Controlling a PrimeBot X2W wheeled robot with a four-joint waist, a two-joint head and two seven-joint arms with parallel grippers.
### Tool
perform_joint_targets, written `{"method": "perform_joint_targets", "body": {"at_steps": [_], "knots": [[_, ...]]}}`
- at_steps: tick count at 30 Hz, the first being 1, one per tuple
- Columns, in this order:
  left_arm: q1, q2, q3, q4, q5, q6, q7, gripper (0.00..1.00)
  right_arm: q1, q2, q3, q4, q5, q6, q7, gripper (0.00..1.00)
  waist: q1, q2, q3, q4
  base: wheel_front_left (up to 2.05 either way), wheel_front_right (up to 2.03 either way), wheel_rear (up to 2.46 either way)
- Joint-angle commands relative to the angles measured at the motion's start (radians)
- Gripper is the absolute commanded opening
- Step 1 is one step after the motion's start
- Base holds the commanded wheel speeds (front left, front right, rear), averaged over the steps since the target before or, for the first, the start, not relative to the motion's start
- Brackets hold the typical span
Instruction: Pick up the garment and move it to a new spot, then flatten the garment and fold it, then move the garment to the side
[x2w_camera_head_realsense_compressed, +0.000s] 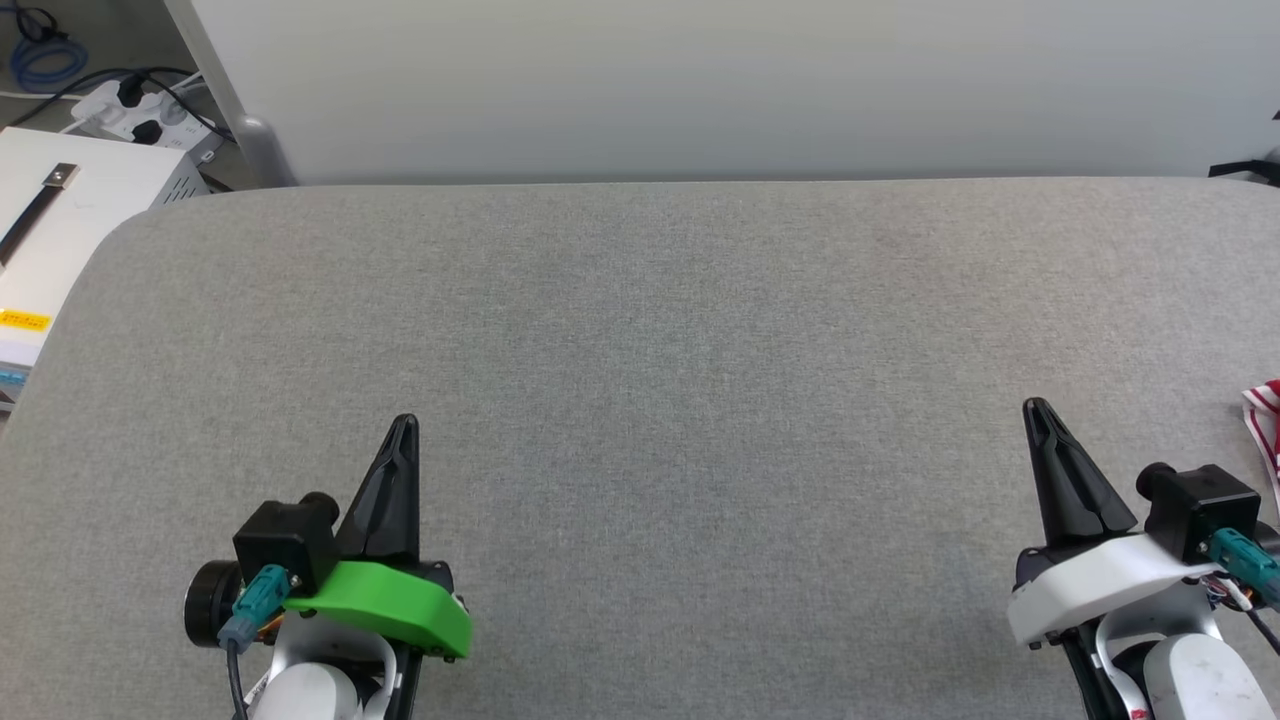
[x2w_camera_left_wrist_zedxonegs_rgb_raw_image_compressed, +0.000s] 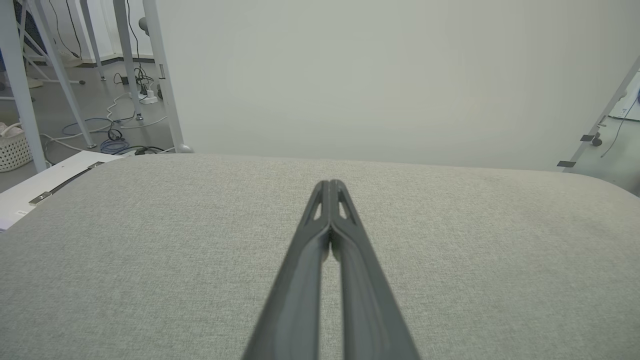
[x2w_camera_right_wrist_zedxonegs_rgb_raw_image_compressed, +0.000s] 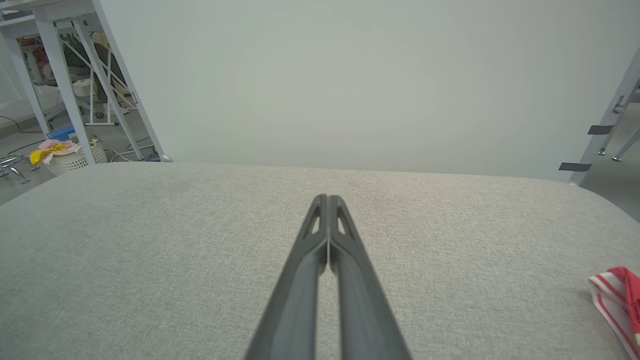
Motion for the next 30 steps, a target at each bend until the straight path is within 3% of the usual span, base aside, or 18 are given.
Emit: {"method": "perform_joint_targets", "body": {"at_steps": [1,30], "knots": [[0.019,-0.006,0.006,-0.007,0.015,0.008,0.007,0.00,0.013,0.005,-0.003,-0.008,-0.012,0.000,0.005,0.00,0.0000,0.0000,-0.001,0.000,0.00,0.00,0.00],[0.033,-0.018,0.022,-0.033,0.083,0.037,0.065,0.00,0.033,0.035,-0.019,-0.025,-0.083,0.000,0.051,0.00,0.0000,0.0000,-0.026,-0.003,0.00,0.00,0.00]]}}
